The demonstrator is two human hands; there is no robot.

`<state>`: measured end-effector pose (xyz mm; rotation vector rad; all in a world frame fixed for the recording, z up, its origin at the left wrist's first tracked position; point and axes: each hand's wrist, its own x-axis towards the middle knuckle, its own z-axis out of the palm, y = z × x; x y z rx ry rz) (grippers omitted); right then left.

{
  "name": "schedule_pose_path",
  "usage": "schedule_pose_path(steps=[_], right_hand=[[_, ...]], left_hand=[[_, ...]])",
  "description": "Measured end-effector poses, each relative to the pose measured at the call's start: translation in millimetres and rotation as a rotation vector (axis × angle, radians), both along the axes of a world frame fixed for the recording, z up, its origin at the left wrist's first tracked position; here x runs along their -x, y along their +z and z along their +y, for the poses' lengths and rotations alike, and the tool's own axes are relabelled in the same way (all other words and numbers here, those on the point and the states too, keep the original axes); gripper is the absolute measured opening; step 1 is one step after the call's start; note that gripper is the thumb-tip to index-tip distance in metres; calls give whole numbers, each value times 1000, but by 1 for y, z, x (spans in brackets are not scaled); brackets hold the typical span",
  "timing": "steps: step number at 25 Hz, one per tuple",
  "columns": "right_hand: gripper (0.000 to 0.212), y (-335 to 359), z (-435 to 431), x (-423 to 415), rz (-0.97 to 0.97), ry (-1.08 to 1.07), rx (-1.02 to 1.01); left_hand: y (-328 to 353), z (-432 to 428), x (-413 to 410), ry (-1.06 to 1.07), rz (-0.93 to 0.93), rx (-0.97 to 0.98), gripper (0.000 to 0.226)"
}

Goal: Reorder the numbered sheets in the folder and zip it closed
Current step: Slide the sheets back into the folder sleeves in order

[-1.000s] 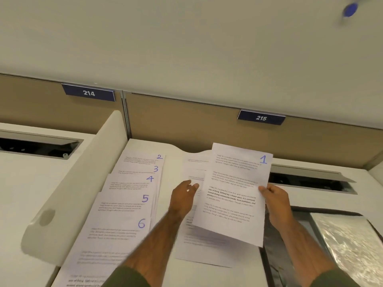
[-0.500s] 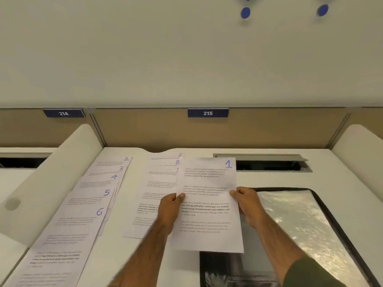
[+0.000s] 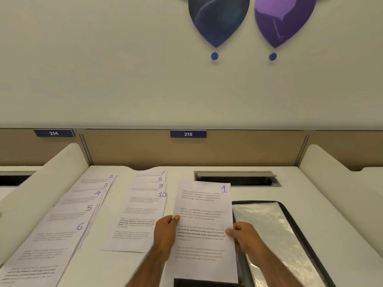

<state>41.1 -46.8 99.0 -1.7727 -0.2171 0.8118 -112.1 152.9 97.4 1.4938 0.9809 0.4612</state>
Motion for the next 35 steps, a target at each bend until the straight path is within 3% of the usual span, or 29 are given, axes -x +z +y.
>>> schedule_pose_path(steps=[10, 19, 24, 27, 30, 35], right_hand=[[9, 29, -61, 27, -56, -18, 49], [6, 33, -93, 14, -71, 37, 40], [6, 39, -96, -44, -82, 122, 30], [18, 39, -103, -102, -87, 148, 57], [8, 35, -106, -156, -91, 167, 31], [10, 23, -117, -229, -42, 154, -4]], left_hand=[[-4, -62, 24, -3, -49, 76, 34], [10, -94, 13, 12, -15, -24, 35], [21, -99, -35, 62, -25, -59, 38], [26, -113, -83, 96, -26, -43, 37], [29, -125, -127, 144, -32, -52, 33], [15, -139, -179, 267, -39, -51, 27]])
